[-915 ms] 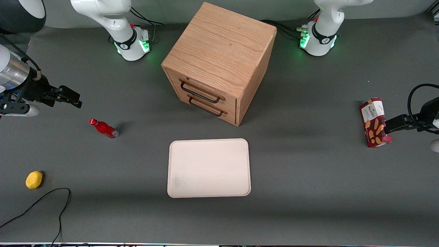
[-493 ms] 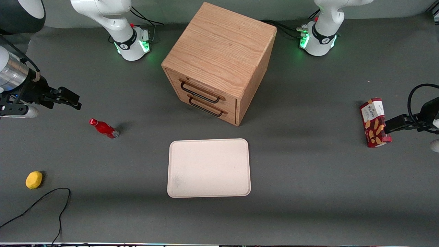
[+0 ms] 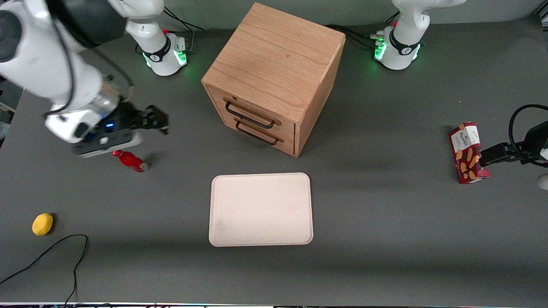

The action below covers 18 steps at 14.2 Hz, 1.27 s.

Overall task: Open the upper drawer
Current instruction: 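Move the right gripper to the upper drawer's black handle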

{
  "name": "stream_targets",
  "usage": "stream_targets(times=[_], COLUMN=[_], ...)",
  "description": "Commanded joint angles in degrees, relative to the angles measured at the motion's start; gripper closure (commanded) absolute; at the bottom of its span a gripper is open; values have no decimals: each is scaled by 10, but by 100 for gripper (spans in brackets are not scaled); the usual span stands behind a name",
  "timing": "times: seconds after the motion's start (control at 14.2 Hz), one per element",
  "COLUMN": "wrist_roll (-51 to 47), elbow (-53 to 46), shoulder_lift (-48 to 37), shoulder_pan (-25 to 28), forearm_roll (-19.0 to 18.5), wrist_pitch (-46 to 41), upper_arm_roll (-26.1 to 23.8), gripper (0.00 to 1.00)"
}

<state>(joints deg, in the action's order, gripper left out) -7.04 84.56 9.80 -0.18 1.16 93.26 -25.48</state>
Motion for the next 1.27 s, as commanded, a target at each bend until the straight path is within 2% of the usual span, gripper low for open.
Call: stream_targets(times=[0.0, 0.14, 0.28, 0.49, 0.77, 1.2], wrist_roll=[148, 206, 214, 215, 228, 225], elbow=[-19, -12, 0, 22, 102, 169], shoulder_lift=[29, 45, 55, 72, 69, 70], shoulder_pan=[-2, -2, 4, 17, 18, 27], forearm_roll=[3, 22, 58, 54, 53, 39], wrist_pitch=[-9, -16, -14, 8, 113, 207], upper_arm_roll=[-70, -92, -101, -102, -102, -103], gripper=[0, 0, 0, 0, 0, 0])
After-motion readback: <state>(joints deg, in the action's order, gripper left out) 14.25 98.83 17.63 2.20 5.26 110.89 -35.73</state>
